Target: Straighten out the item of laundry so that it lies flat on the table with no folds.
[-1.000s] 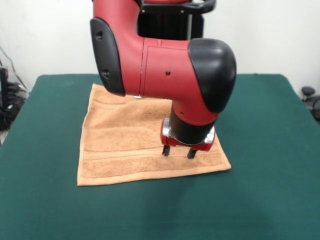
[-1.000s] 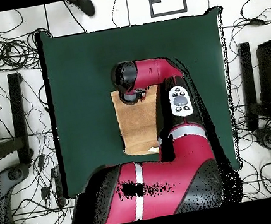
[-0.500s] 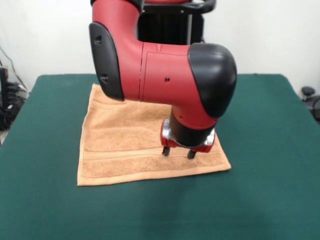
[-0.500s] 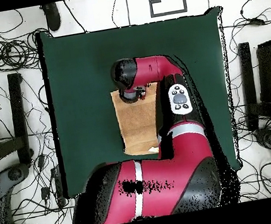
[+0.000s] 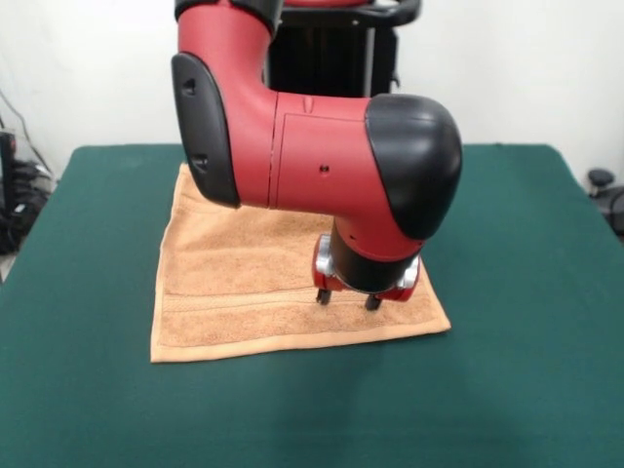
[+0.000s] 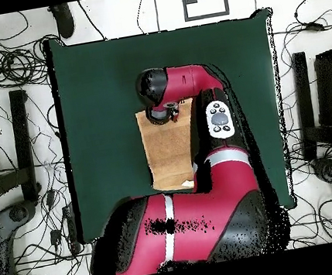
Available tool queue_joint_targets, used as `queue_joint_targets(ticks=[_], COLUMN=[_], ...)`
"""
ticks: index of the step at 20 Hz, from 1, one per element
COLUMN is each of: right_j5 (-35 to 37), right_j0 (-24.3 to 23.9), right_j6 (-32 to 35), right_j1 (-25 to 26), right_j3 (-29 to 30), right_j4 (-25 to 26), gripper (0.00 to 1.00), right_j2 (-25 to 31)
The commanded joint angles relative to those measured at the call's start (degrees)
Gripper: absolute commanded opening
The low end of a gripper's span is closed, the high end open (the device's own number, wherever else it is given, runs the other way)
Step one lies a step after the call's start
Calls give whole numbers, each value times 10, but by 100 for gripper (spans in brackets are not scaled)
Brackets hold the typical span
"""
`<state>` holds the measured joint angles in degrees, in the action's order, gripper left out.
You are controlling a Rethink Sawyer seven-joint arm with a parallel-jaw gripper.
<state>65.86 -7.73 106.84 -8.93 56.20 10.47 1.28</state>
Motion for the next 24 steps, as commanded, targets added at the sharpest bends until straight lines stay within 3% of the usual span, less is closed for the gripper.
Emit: queue_joint_targets(ticks=[1, 24], right_j5=[-151, -147], right_j0=[23, 14], right_j6=[103, 93], right_j1=[82, 47], right_j3=[-49, -8], right_j4=[-13, -24], gripper=[100, 100], right_j2=[52, 60])
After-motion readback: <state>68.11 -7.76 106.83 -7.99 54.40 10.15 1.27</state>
